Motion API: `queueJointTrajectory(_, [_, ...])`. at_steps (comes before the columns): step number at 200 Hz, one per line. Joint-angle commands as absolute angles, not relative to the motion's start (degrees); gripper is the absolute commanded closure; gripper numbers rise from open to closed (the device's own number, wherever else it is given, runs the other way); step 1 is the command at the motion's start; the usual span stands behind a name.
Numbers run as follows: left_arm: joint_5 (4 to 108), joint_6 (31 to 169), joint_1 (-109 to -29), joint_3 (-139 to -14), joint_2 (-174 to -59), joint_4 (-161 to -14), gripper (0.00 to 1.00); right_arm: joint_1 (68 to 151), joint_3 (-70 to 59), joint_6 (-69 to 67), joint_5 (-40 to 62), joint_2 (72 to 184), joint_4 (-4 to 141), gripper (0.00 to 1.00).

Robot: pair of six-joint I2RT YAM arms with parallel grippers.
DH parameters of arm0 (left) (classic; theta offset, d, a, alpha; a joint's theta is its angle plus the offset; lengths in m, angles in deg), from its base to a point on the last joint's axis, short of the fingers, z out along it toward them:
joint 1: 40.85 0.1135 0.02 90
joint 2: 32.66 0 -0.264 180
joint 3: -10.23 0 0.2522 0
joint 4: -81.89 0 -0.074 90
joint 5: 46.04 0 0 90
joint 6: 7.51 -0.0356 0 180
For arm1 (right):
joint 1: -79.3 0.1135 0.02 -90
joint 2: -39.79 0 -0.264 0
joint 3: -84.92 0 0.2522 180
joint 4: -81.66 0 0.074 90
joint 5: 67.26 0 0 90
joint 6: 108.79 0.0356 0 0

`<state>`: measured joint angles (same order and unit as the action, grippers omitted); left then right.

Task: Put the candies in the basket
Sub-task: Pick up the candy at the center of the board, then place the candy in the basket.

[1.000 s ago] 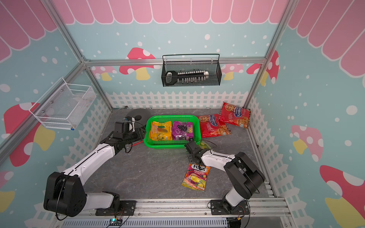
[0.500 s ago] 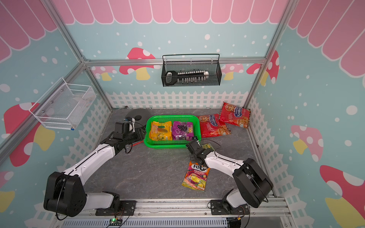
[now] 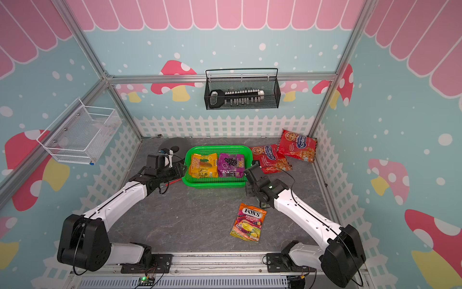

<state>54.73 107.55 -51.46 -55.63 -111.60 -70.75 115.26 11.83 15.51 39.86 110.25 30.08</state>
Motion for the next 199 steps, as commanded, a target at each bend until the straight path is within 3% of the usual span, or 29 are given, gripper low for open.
queueJointTrajectory(1, [56.1, 106.6, -51.3, -55.6, -112.3, -72.1, 0.49, 115.0, 5.7, 15.3, 41.2, 109.7, 29.2, 1.0])
queueJointTrajectory(85, [55.5, 105.6, -51.8, -53.7, -114.5, -72.7, 0.49, 114.1, -6.9, 11.3, 38.4, 118.7, 38.4, 1.0])
queueJointTrajectory(174, [55.5, 104.8, -51.9, -52.1, -116.4, -73.6, 0.49, 110.5, -21.6, 1.8, 43.5, 138.4, 42.5, 1.0])
queueJointTrajectory(199, [55.2, 104.7, -51.9, -51.4, -116.0, -74.2, 0.49, 110.1, -25.2, 2.5, 39.3, 142.7, 42.4, 1.0])
